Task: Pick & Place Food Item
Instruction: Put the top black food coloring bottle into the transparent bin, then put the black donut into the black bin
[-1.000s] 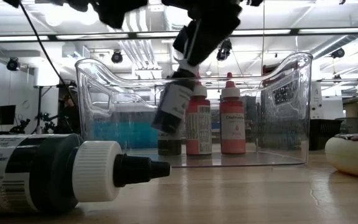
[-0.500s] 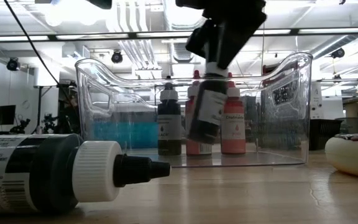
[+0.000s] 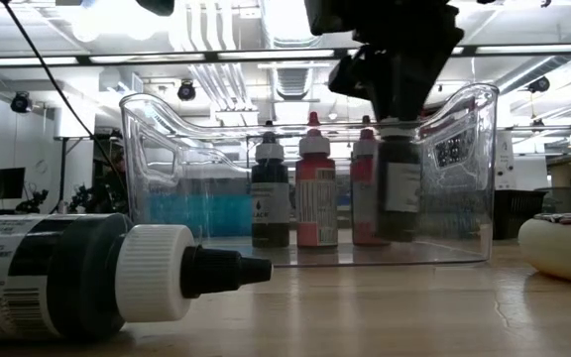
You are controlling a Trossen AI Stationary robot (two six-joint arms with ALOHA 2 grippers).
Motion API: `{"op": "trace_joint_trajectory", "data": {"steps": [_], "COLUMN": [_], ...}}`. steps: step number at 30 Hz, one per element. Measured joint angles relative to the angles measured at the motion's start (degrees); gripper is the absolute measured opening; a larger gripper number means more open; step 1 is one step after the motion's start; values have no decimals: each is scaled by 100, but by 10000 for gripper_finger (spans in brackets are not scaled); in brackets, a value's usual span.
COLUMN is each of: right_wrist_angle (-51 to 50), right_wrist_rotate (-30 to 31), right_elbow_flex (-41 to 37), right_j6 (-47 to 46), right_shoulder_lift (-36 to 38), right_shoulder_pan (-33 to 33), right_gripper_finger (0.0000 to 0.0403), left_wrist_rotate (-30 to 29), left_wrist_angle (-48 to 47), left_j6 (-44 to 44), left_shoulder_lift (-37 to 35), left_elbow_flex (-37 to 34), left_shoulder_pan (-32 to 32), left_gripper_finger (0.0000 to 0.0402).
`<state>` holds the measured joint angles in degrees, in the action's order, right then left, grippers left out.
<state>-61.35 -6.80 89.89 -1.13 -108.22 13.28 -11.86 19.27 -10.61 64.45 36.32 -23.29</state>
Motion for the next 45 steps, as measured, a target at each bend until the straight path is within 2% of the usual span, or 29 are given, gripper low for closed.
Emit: {"op": "trace_joint_trajectory", "data": {"steps": [9, 16, 33, 40, 45], "right_wrist_angle": [-362, -422, -425, -431, -442], "right_wrist_rotate": [-270, -397, -350, -354, -287], "right_elbow_flex": [-17, 33, 316, 304, 340], "right_j6": [2, 115, 64, -260, -429], "right_shoulder_lift": [-14, -387, -352, -348, -347], "right_shoulder_pan": [0, 2, 11, 11, 11], "right_gripper_finger": [95, 95, 98, 215, 256], "left_wrist_rotate": [0, 0, 1, 2, 2], "left_wrist_angle": [0, -2, -2, -2, -2], "left_j6": [-15, -15, -55, -57, -120], "left_shoulder_lift": [0, 0, 0, 0, 0], "left_elbow_flex": [0, -2, -2, -2, -2], "left_shoulder_pan": [-2, -2, -4, -4, -5], "left_gripper_finger": [155, 154, 154, 155, 154]}}
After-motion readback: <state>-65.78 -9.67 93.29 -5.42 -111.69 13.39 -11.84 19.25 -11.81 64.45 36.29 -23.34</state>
